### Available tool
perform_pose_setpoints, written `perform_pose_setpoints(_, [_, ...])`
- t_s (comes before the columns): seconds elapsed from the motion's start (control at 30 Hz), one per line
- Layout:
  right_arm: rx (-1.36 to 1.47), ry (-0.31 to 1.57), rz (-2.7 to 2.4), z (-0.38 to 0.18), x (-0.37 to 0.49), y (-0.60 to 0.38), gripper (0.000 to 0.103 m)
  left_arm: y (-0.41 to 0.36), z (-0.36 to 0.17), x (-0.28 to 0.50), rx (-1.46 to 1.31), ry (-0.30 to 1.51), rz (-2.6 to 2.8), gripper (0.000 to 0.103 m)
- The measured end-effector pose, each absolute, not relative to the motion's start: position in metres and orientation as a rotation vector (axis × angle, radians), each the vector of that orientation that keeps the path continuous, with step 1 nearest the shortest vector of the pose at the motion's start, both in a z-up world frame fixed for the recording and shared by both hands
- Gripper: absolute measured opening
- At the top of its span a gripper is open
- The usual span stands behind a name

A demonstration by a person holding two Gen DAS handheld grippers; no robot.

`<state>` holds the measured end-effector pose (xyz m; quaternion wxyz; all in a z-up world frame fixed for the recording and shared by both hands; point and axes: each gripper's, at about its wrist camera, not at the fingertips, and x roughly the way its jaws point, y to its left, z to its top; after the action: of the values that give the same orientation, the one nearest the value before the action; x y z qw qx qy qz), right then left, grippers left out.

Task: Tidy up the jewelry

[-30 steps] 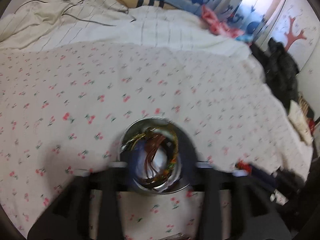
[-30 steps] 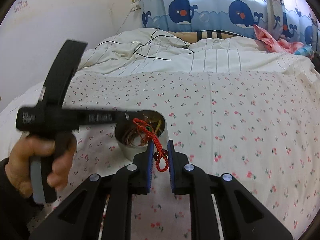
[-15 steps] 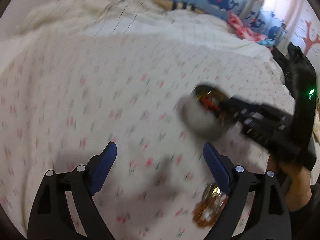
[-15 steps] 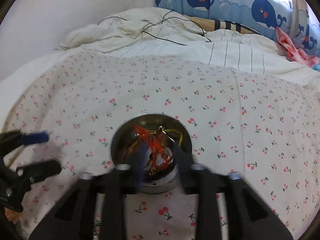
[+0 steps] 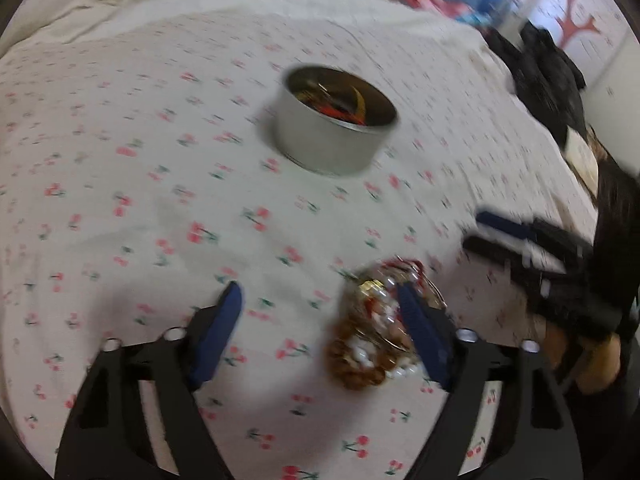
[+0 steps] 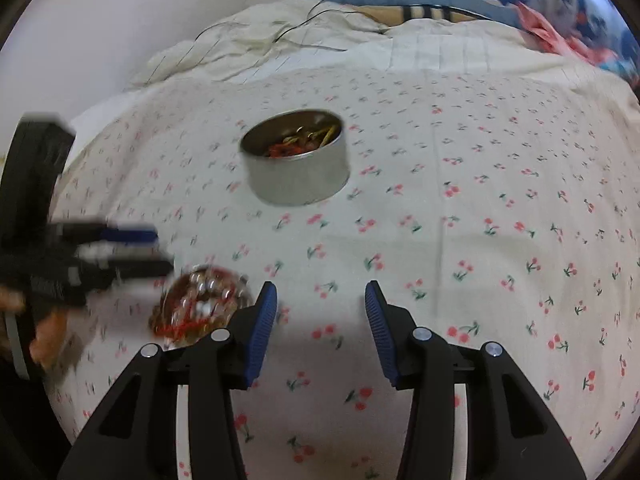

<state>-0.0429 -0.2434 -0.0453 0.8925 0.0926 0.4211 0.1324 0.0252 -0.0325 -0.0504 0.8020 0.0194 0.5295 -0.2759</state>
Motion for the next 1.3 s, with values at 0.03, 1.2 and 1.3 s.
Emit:
perform_pose_setpoints(0.03, [0.196,0.861,0.270,-0.043,-0.043,-0.244,0.049,-0.037,-0.052,0.022,0.050,1.141,-0.609,0.061])
perform_pose_setpoints(1.2, [0.107,0.889,0.446,-0.058,-0.043,-0.190,0.057,0.043,-0.031,0.053,-0.445,1.054,-0.501,0.009])
perform_pose_setpoints(1.3, [0.104,0.880,0.468,-0.059,-0.044,-0.182,0.044,0.040,-0.029,0.052,-0.424,1.049,-0.495,0.009])
